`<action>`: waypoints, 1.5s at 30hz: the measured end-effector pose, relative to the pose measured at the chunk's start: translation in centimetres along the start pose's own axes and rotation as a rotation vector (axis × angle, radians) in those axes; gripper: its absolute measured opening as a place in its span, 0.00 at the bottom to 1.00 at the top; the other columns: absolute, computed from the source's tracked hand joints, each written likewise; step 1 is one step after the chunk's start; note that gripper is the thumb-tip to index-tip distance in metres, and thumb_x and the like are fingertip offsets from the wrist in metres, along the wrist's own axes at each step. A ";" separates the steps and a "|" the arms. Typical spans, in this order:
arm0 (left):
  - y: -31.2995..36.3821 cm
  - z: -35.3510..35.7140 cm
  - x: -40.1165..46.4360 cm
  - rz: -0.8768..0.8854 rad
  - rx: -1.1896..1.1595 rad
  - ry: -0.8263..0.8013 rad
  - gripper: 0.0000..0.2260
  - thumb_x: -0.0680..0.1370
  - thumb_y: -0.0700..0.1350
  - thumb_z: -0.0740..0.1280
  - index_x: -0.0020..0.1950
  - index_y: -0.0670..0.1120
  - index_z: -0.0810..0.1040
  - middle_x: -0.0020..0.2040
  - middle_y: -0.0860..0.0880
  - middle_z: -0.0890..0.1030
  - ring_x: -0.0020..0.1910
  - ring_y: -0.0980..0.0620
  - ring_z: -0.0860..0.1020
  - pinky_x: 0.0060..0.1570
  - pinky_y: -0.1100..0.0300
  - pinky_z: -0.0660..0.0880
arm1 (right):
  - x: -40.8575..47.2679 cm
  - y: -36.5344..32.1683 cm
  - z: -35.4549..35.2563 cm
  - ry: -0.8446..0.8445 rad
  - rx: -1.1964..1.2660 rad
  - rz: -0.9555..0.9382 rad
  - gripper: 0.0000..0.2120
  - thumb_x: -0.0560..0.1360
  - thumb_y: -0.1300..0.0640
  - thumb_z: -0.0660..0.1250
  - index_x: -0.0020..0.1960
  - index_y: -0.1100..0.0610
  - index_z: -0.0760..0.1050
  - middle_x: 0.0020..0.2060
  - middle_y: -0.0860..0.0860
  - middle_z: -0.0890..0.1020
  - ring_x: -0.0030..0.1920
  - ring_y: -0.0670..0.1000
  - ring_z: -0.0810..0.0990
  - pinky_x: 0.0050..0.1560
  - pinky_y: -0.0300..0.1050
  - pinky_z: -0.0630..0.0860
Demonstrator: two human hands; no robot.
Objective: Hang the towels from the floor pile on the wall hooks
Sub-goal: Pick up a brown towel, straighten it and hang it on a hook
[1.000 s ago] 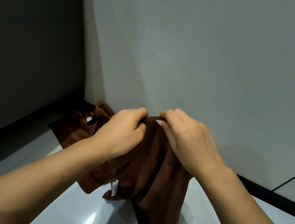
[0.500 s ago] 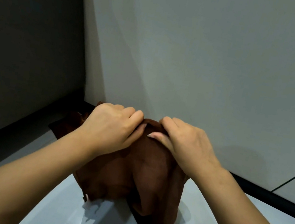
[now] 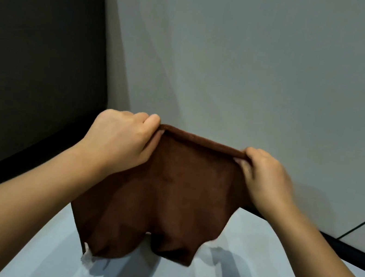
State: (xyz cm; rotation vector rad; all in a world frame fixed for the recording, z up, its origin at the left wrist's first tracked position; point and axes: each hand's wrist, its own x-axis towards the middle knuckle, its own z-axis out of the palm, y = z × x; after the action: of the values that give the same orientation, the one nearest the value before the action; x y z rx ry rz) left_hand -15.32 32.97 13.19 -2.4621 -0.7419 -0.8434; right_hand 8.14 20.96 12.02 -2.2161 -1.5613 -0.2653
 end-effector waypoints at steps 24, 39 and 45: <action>-2.7 -0.3 -0.3 -0.147 0.032 0.216 0.25 0.80 0.61 0.55 0.33 0.43 0.68 0.26 0.46 0.71 0.23 0.45 0.71 0.22 0.58 0.66 | 1.0 0.2 -3.6 0.595 0.337 -0.048 0.11 0.79 0.57 0.61 0.49 0.66 0.74 0.41 0.52 0.72 0.40 0.42 0.66 0.42 0.34 0.59; -2.3 0.9 -0.6 -0.091 0.042 0.174 0.22 0.79 0.58 0.58 0.30 0.47 0.62 0.25 0.51 0.62 0.19 0.47 0.66 0.24 0.64 0.59 | 0.3 2.1 -2.3 0.435 -0.205 -0.210 0.09 0.76 0.58 0.62 0.43 0.63 0.74 0.31 0.58 0.78 0.27 0.61 0.74 0.32 0.43 0.65; -1.8 0.7 0.1 0.019 0.075 0.191 0.22 0.80 0.55 0.58 0.30 0.46 0.65 0.24 0.48 0.66 0.19 0.46 0.67 0.24 0.64 0.58 | -0.1 1.7 -2.7 0.361 -0.244 -0.171 0.05 0.73 0.64 0.69 0.41 0.64 0.75 0.28 0.59 0.78 0.27 0.62 0.74 0.35 0.45 0.64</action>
State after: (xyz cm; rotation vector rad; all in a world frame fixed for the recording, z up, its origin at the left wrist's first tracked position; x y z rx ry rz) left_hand -16.01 34.75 13.15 -2.2802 -0.6679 -1.0085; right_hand 9.93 19.22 14.04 -2.0561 -1.5792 -0.8972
